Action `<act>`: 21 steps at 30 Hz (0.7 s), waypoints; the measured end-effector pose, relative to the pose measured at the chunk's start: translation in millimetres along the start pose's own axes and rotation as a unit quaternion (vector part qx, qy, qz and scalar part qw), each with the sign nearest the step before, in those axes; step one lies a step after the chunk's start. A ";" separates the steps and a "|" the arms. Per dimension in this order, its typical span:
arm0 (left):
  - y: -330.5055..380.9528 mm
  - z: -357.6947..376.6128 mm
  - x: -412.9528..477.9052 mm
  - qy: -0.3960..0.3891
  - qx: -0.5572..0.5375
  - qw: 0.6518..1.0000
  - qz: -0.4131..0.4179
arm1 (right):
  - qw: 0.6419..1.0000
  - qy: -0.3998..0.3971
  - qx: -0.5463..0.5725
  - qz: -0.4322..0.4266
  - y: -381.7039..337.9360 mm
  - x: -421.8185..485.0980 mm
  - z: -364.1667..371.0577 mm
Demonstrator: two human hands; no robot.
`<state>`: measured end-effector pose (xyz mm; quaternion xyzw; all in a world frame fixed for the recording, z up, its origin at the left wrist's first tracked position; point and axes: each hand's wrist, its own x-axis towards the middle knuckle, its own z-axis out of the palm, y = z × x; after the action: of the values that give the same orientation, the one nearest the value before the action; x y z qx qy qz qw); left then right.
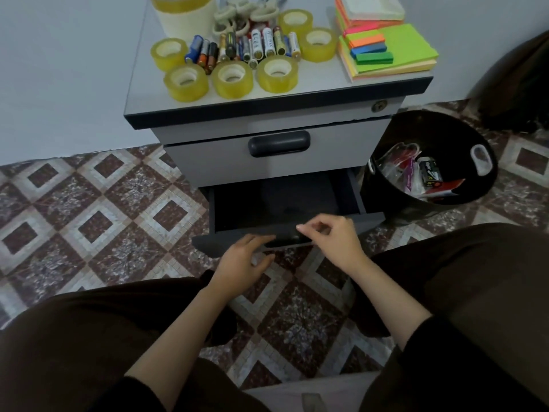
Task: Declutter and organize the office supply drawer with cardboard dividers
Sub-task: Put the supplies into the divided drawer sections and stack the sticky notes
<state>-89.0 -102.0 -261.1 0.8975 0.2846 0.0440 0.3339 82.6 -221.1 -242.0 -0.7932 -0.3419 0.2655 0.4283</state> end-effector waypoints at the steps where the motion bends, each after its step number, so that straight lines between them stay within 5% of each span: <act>1: -1.2 2.6 -2.3 -0.024 -0.047 0.997 -0.049 | 0.999 -0.007 0.024 0.029 4.5 -4.4 4.0; 4: -1.9 11.5 -4.6 -0.103 -0.124 0.971 -0.176 | 0.976 -0.069 0.116 0.174 13.8 -15.0 18.7; 7: 1.5 22.1 -2.1 -0.121 -0.154 0.955 -0.221 | 0.946 -0.127 0.125 0.269 18.9 -14.2 25.7; 14: 8.5 35.8 22.6 -0.037 -0.360 0.875 -0.322 | 0.931 -0.151 0.125 0.307 29.8 5.3 27.6; 21: 4.2 33.8 43.1 -0.040 -0.330 0.890 -0.311 | 0.945 -0.115 0.129 0.276 38.2 24.7 35.4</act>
<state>-41.9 -100.7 -289.4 0.6021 0.5045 -0.0061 0.6188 84.7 -199.7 -295.5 -0.7582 -0.1192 0.5050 0.3948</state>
